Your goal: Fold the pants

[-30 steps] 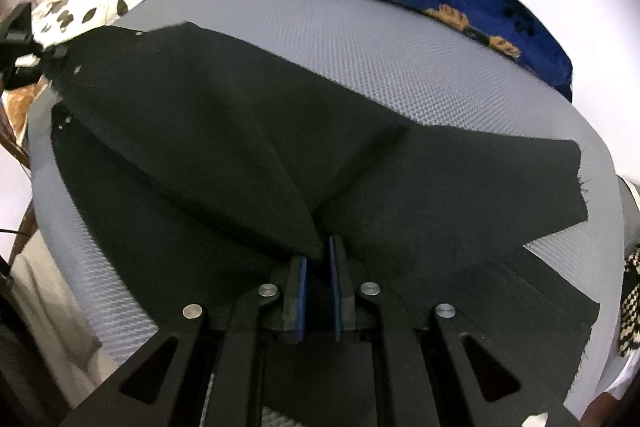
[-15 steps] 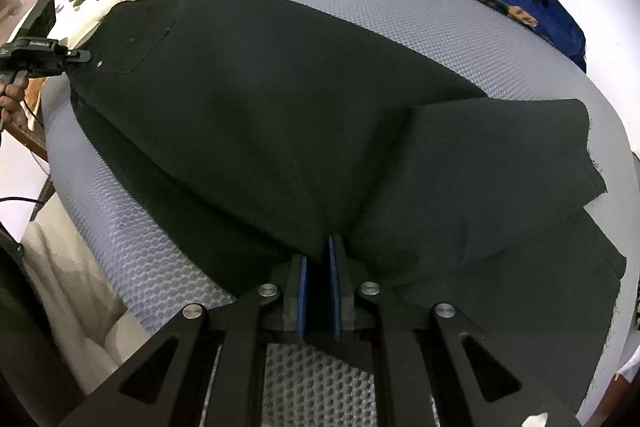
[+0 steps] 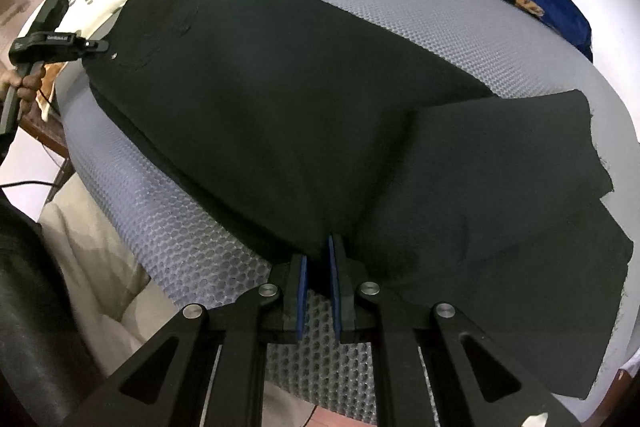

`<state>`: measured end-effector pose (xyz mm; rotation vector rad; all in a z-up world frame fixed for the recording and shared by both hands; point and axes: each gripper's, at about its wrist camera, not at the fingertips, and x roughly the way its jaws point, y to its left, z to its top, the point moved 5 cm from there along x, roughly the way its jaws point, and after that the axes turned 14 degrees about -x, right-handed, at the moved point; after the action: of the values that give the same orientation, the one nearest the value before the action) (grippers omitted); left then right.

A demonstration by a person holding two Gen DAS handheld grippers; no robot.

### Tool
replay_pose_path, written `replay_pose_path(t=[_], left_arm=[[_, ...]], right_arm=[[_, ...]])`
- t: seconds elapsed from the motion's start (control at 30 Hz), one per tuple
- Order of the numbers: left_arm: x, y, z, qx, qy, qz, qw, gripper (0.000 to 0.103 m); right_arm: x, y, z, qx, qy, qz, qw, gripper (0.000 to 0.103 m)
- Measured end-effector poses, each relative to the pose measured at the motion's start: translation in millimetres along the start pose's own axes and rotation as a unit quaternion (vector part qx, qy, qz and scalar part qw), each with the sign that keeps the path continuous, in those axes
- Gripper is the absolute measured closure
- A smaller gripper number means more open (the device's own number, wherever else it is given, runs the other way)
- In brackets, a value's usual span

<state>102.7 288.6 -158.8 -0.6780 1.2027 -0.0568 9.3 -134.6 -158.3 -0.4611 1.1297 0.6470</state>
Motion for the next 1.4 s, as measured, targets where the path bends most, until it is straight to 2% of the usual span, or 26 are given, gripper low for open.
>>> replay_pose_path(t=[0.1, 0.17, 0.23, 0.33, 0.4, 0.47, 0.5, 0.57, 0.63, 0.73, 0.77, 0.8, 0.87, 1.0, 1.07, 1.23, 1.3, 1.4], left_arm=[[-5.2, 3.0, -7.4, -0.001, -0.012, 0.016, 0.9998, 0.074], [-13.0, -1.0, -13.0, 0.017, -0.024, 0.038, 0.9988, 0.067], [-23.6, -7.6, -18.1, 0.037, -0.034, 0.049, 0.9975, 0.066], [-41.7, -24.7, -27.7, 0.075, -0.069, 0.071, 0.9922, 0.066], [-54.6, -50.4, -40.7, 0.135, -0.104, 0.083, 0.9819, 0.066], [-55.4, -83.5, -55.9, 0.191, -0.111, 0.071, 0.9727, 0.066], [-52.7, -96.1, -59.6, 0.208, -0.107, 0.063, 0.9703, 0.066], [-36.8, -135.1, -80.4, 0.255, -0.083, 0.037, 0.9626, 0.066], [-17.7, -171.3, -101.7, 0.296, -0.054, 0.007, 0.9538, 0.066], [14.5, -227.7, -143.6, 0.368, -0.001, -0.043, 0.929, 0.065], [25.1, -245.0, -159.4, 0.394, 0.012, -0.054, 0.9172, 0.065], [36.4, -261.3, -174.6, 0.422, 0.021, -0.062, 0.9043, 0.065], [53.2, -282.9, -197.3, 0.462, 0.026, -0.061, 0.8845, 0.065], [78.2, -306.2, -227.9, 0.502, 0.044, -0.066, 0.861, 0.065], [91.1, -312.6, -235.4, 0.517, 0.037, -0.052, 0.8534, 0.066], [116.1, -314.2, -237.0, 0.528, 0.042, -0.023, 0.8479, 0.066], [126.0, -317.1, -241.1, 0.536, 0.049, -0.01, 0.8427, 0.066], [120.3, -317.1, -246.5, 0.535, 0.049, -0.025, 0.8427, 0.066]], right_arm=[[0.1, -2.4, 1.2, 0.015, -0.009, 0.006, 1.0, 0.093], [-0.5, -2.8, 1.5, 0.021, -0.011, 0.01, 1.0, 0.093], [-1.3, -2.9, 2.9, 0.021, -0.012, 0.007, 1.0, 0.092], [-1.4, -5.2, 5.7, 0.033, -0.014, 0.012, 0.999, 0.09], [-2.9, -6.9, 6.5, 0.041, -0.017, 0.019, 0.999, 0.089], [-4.6, -8.1, 6.2, 0.046, -0.018, 0.027, 0.998, 0.087], [-5.8, -6.6, 8.0, 0.045, -0.019, 0.029, 0.998, 0.086], [-9.7, -6.6, 7.8, 0.045, -0.021, 0.031, 0.998, 0.078], [-16.7, -6.9, 8.3, 0.045, -0.035, 0.022, 0.998, 0.076], [-18.4, -7.3, 9.8, 0.042, -0.041, 0.019, 0.998, 0.076], [-18.3, -8.3, 10.8, 0.044, -0.042, 0.019, 0.998, 0.076], [-19.2, -8.7, 11.3, 0.043, -0.045, 0.019, 0.998, 0.077], [-23.3, -10.8, 11.2, 0.044, -0.051, 0.018, 0.998, 0.077], [-28.1, -19.4, 11.6, 0.062, -0.065, 0.028, 0.996, 0.077], [-30.3, -22.0, 13.8, 0.061, -0.073, 0.025, 0.995, 0.077], [-33.4, -30.7, 15.8, 0.075, -0.092, 0.031, 0.992, 0.077], [-34.5, -36.4, 13.4, 0.088, -0.096, 0.029, 0.991, 0.077], [-41.4, -36.7, 6.5, 0.085, -0.102, 0.035, 0.991, 0.076]])
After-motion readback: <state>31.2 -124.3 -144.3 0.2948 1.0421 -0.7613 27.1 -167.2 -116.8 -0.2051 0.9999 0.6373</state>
